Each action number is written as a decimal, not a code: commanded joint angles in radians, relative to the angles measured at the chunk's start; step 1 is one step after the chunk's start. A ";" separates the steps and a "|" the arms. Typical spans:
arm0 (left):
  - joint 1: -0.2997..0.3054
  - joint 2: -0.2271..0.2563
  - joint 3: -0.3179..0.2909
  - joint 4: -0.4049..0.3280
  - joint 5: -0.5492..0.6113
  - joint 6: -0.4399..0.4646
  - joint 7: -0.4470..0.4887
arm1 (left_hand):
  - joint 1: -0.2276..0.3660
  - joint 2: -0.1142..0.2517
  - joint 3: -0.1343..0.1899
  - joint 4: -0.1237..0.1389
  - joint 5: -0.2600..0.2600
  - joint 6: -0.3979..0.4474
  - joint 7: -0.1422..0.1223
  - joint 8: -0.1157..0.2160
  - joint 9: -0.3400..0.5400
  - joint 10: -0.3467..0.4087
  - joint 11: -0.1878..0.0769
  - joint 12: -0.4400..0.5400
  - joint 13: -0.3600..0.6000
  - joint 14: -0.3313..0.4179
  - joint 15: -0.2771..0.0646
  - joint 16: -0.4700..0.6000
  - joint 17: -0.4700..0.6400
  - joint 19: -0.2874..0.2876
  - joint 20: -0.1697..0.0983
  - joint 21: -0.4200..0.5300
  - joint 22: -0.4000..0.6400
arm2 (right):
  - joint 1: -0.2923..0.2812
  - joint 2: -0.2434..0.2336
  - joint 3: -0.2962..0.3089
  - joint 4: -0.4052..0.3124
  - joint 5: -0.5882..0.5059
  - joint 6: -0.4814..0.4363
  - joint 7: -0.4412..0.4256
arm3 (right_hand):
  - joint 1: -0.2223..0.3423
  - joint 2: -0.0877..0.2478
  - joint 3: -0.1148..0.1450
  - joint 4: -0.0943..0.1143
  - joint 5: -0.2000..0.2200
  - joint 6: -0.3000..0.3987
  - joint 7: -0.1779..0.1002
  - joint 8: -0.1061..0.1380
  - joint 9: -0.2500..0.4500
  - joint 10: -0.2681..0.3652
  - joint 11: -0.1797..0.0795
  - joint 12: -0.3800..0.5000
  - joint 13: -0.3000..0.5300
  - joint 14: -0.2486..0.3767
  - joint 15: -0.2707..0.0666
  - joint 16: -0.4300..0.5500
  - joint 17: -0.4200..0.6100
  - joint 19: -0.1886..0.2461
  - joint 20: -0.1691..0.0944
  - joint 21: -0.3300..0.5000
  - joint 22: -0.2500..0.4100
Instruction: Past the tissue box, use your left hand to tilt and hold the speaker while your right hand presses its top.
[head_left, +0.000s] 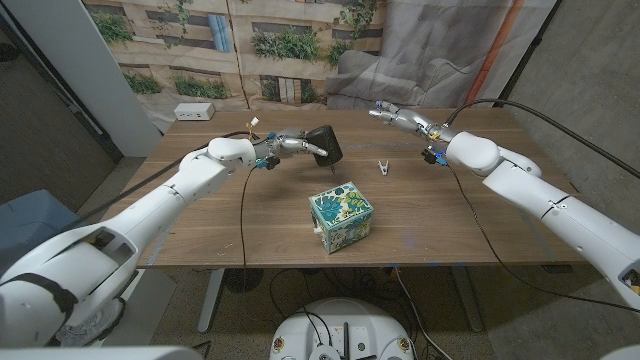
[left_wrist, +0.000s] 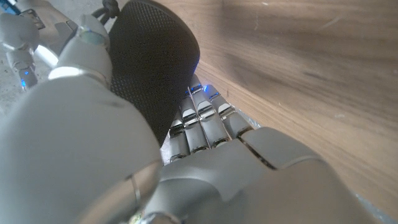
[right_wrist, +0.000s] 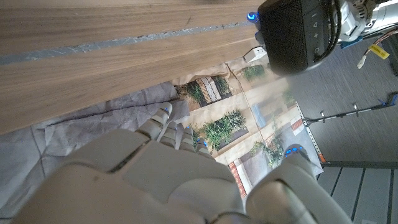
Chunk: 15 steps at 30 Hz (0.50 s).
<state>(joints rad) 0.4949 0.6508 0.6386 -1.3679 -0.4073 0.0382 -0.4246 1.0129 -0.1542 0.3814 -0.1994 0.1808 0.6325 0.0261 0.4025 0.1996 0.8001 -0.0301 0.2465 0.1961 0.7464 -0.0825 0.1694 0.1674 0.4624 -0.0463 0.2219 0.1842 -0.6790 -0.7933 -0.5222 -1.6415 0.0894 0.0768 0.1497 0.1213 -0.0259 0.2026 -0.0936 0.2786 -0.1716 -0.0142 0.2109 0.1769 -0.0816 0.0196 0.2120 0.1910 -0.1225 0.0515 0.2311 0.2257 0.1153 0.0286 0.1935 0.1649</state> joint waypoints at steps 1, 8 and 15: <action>-0.009 0.046 0.029 -0.040 0.188 -0.056 0.103 | -0.032 0.229 0.035 0.026 0.003 0.282 -0.090 0.004 0.001 0.256 -0.187 -0.003 0.012 -0.011 -0.133 -0.004 -0.001 0.005 -0.108 0.000 0.001 | -0.008 0.053 0.022 0.084 0.110 0.054 -0.021 | -0.006 -0.006 -0.002 0.007 0.005 0.008 -0.002 0.007 0.002 0.007 0.002 0.005 -0.001 0.002 0.001 0.003 0.002 0.009 0.001 0.004 0.003; -0.011 0.037 0.034 -0.022 0.272 -0.104 0.166 | -0.035 0.223 0.036 0.026 0.003 0.281 -0.092 0.000 0.001 0.253 -0.187 -0.006 0.013 -0.031 -0.130 -0.007 -0.002 -0.002 -0.104 -0.003 0.001 | -0.010 0.087 0.033 0.138 0.180 0.076 -0.025 | -0.010 -0.005 -0.004 0.008 0.006 0.018 -0.001 0.007 0.002 0.014 0.003 0.006 -0.001 0.011 -0.002 0.006 0.002 0.011 0.001 0.003 0.003; 0.003 0.021 0.032 0.008 0.323 -0.155 0.225 | -0.039 0.221 0.036 0.028 0.003 0.280 -0.093 -0.003 0.002 0.250 -0.187 -0.009 0.013 -0.041 -0.127 -0.006 -0.002 -0.008 -0.095 -0.005 0.002 | -0.007 0.127 0.044 0.212 0.250 0.123 -0.011 | -0.014 -0.002 -0.006 0.010 0.006 0.033 -0.001 0.008 0.001 0.020 0.004 0.005 -0.001 0.017 -0.007 0.007 0.001 0.012 -0.003 0.001 0.003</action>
<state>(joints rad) 0.4881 0.6818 0.6623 -1.3924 -0.1770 -0.0476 -0.2863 1.0129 -0.1542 0.3813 -0.1993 0.1777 0.6378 0.0313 0.3935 0.1994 0.8038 -0.0263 0.2377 0.1962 0.7140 -0.0713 0.1616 0.1628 0.4622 -0.0466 0.2179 0.1840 -0.6865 -0.7205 -0.4948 -1.5247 0.1989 0.1277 0.1328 0.1107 -0.0366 0.1985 -0.0895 0.2786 -0.1443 -0.0156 0.2147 0.1769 -0.0674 0.0232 0.2119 0.1911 -0.1080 0.0482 0.2311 0.2255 0.1188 0.0250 0.1935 0.1650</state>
